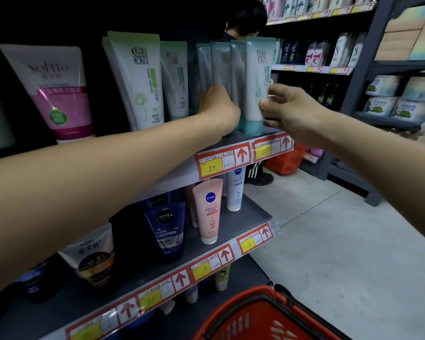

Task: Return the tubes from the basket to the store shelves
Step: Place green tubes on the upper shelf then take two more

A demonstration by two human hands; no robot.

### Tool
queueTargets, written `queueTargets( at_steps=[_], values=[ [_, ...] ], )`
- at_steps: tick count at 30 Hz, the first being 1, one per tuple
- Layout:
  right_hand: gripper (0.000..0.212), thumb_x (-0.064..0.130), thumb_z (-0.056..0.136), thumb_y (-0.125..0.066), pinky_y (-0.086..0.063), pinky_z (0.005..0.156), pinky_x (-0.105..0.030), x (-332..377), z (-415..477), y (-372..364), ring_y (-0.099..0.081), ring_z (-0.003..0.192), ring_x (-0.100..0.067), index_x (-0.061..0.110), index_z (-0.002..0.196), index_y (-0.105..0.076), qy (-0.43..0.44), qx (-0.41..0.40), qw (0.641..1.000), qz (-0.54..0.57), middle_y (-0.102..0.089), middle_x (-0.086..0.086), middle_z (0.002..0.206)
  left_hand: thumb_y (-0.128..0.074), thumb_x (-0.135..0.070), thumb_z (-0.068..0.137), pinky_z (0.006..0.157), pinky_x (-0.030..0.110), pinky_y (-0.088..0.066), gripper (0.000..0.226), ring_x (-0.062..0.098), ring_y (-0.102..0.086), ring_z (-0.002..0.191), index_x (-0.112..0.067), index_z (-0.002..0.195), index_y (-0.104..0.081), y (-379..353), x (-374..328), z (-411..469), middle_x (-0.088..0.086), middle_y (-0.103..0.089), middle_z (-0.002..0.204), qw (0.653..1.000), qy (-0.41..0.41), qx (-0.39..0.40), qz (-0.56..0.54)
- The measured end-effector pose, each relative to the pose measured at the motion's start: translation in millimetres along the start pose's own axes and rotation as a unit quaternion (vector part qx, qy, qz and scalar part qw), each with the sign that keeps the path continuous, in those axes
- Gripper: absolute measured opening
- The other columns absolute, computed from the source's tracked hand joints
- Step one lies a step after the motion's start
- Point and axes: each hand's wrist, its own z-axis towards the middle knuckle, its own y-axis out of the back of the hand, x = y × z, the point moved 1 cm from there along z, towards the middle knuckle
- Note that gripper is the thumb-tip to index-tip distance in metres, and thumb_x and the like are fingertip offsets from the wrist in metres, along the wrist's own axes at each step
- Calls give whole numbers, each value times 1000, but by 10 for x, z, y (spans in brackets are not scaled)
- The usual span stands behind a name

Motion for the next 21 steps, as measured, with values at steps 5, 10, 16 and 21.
queueTargets(
  at_steps=[5,10,16,21],
  values=[
    [49,28,98,-54,-45,104,-37,54,-278,18,-56,117,-16,13,143,-40,-13,-92,996,6,-56,4,117,-53,-17,99,75,26,-40,24,17,-51,95,-9,121,-53,198,-59,-290,1,-54,108,999,-42,-31,-5],
    [30,25,97,-51,-39,86,-23,294,-938,-61,-54,104,-10,17,126,-53,19,-217,954,-204,-58,6,112,-48,-24,100,73,37,-47,11,19,-58,90,-18,109,-50,539,-80,-865,-2,-57,100,989,-142,-5,35],
    [23,29,94,-47,-49,85,-42,529,-1948,-102,-56,98,-24,20,114,-55,43,-208,900,-380,-55,-5,108,-40,-35,101,77,44,-48,21,31,-57,97,-20,110,-52,925,-118,-1608,4,-59,107,958,-231,1,171],
    [28,35,98,-43,-50,80,-43,696,-2770,-68,-52,104,-26,20,121,-48,-5,-169,859,-483,-48,-4,112,-36,-35,102,74,44,-48,23,30,-56,98,-20,107,-53,1057,-170,-2179,4,-57,106,934,-277,44,219]
  ],
)
